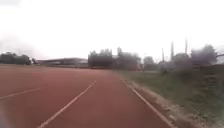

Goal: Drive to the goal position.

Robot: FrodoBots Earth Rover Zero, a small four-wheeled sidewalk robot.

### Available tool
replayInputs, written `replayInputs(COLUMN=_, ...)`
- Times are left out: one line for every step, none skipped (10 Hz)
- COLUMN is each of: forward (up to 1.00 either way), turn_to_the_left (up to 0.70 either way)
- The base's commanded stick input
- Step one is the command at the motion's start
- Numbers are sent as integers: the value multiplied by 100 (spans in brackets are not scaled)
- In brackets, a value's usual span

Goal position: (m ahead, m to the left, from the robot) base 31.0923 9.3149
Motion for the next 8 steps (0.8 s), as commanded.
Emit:
replayInputs(forward=70, turn_to_the_left=0)
replayInputs(forward=70, turn_to_the_left=0)
replayInputs(forward=70, turn_to_the_left=0)
replayInputs(forward=70, turn_to_the_left=0)
replayInputs(forward=70, turn_to_the_left=0)
replayInputs(forward=70, turn_to_the_left=0)
replayInputs(forward=70, turn_to_the_left=0)
replayInputs(forward=70, turn_to_the_left=0)
